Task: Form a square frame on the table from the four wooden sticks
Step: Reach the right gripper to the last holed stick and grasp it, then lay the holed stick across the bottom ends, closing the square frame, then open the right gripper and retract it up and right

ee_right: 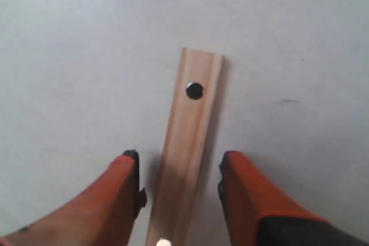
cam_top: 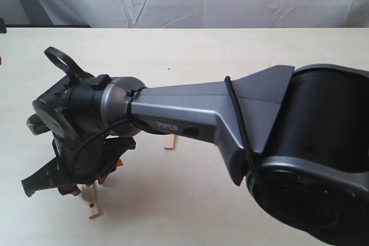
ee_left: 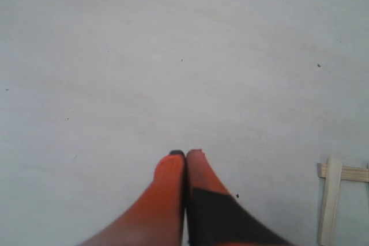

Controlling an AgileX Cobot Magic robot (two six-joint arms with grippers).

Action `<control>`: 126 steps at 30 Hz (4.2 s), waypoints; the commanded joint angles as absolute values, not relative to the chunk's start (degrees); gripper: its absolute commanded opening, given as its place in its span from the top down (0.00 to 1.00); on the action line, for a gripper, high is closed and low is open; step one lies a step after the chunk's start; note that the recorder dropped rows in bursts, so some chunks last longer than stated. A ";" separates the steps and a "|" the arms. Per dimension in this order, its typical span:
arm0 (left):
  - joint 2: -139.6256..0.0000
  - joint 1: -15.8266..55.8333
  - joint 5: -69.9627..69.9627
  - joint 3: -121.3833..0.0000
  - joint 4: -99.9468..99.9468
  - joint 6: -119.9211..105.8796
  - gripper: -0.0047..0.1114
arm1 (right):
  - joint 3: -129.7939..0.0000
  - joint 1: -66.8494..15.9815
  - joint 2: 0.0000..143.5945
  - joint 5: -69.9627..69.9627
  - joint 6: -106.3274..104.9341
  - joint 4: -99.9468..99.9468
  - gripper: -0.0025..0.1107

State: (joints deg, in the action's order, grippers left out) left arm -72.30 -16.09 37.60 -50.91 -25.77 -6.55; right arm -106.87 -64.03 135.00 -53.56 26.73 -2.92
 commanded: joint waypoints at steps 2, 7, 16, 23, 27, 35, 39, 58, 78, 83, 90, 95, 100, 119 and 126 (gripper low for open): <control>-71.74 -16.41 37.35 -50.82 -26.50 -6.56 0.96 | -107.12 -64.73 135.93 -53.56 26.94 -1.85 0.59; -71.74 -16.41 37.35 -50.82 -26.13 -6.58 0.96 | -107.12 -64.67 135.02 -57.79 26.56 1.93 0.98; -71.74 -16.41 34.27 -46.11 -26.51 -6.58 0.96 | -106.31 -50.67 123.75 -67.73 -6.49 2.09 0.98; -71.74 -14.26 34.38 -45.98 -26.78 -7.87 0.96 | -93.55 -40.87 116.21 -61.52 -37.59 -7.07 0.98; -71.74 -10.25 34.50 -45.98 -27.04 -11.10 0.96 | -85.21 -37.65 112.89 -56.28 -48.62 -9.52 0.98; -71.74 -6.72 34.37 -45.98 -27.19 -11.79 0.96 | -74.38 -37.12 112.49 -45.63 -65.75 -12.24 0.98; -71.74 -6.72 34.37 -45.98 -27.19 -11.79 0.96 | -73.26 -37.26 112.60 -42.47 -66.13 -13.88 0.98; -71.74 -6.72 34.82 -45.98 -27.32 -11.79 0.96 | -73.26 -37.26 115.51 -38.33 -66.00 -13.82 0.90; -71.74 -6.72 35.09 -45.98 -28.05 -11.79 0.96 | -73.48 -36.89 109.94 -37.85 -51.98 -9.44 0.66; -71.74 -2.95 33.95 -45.98 -25.09 -13.54 0.96 | -73.48 -31.79 105.53 -40.64 -46.05 -15.51 0.95; -71.74 4.59 29.49 -45.98 -25.06 -13.54 0.96 | -73.10 -21.03 104.21 -51.76 -36.34 -21.29 0.99; -71.74 9.42 26.98 -45.98 -26.94 -13.54 0.96 | -69.08 -14.66 102.40 -51.85 -25.33 -21.29 0.99; -71.74 11.69 27.30 -45.98 -26.96 -13.54 0.96 | -61.87 -9.59 95.87 -50.38 -20.15 -21.29 0.99; -55.29 11.58 9.89 -26.40 -24.91 -13.54 0.96 | -32.30 -6.33 45.11 -27.92 -17.44 -19.95 0.99; -44.72 11.58 5.51 -24.70 -23.72 -14.08 0.96 | -27.11 -6.33 30.91 -24.71 -17.44 -19.59 0.99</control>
